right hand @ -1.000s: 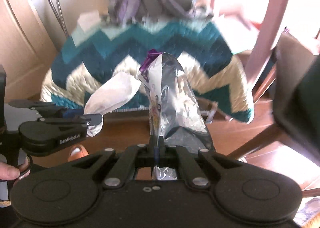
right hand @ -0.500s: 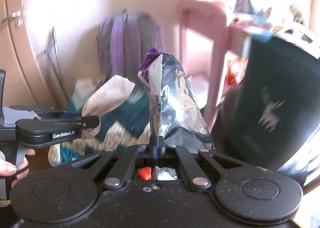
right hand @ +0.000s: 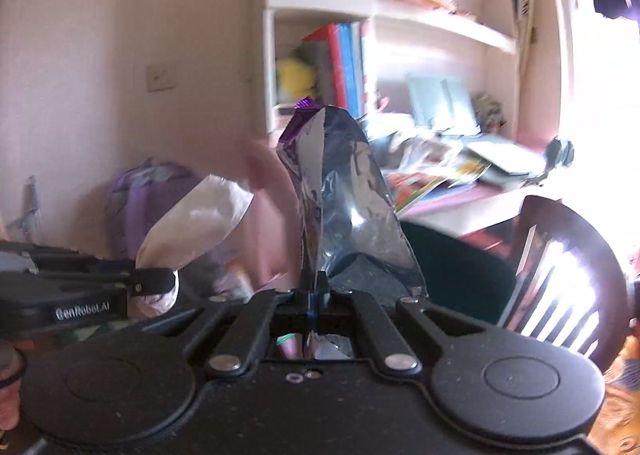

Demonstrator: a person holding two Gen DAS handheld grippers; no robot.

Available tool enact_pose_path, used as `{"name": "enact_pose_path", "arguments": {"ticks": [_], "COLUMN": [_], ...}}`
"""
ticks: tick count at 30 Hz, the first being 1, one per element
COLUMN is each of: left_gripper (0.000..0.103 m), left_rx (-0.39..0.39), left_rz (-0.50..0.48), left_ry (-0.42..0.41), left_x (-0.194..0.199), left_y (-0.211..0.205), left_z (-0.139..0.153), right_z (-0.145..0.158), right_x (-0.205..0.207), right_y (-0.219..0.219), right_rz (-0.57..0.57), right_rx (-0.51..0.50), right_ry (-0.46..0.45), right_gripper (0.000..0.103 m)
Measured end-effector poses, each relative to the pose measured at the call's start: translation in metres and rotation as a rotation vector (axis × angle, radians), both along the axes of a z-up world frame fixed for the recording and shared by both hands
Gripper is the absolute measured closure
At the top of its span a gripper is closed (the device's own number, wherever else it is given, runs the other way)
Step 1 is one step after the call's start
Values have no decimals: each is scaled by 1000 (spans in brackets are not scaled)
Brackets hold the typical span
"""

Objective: Collect trash
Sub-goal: 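Lift and carry the sock and foil wrapper to the teal bin, then open both grippers over the teal bin to drop the sock and wrapper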

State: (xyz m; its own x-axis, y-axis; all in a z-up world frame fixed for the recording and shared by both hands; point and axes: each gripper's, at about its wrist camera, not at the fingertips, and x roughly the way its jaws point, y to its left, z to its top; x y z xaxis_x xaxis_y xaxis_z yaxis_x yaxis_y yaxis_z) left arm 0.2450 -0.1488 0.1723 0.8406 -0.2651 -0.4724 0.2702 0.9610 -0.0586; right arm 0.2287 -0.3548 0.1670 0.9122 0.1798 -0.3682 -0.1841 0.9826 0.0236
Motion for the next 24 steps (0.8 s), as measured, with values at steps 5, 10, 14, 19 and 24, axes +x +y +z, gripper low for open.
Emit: {"name": "enact_pose_path", "arguments": {"ticks": [5, 10, 14, 19, 24], "left_gripper": [84, 84, 84, 83, 83], "left_rx": [-17, 16, 45, 122, 153], "left_rz": [-60, -96, -108, -91, -80], "left_ry": [-2, 20, 69, 104, 158], "left_x": [31, 67, 96, 125, 146], "left_y": [-45, -95, -125, -149, -161], "left_z": [28, 31, 19, -4, -23], "right_z": [4, -3, -23, -40, -47], "right_x": [22, 42, 56, 73, 86], "right_y": [-28, -57, -69, -71, -70], "right_rz": [-71, -101, -114, -110, -89], "right_rx": [9, 60, 71, 57, 58], "right_ry": [-14, 12, 55, 106, 133], "right_gripper": [103, 103, 103, 103, 103]}}
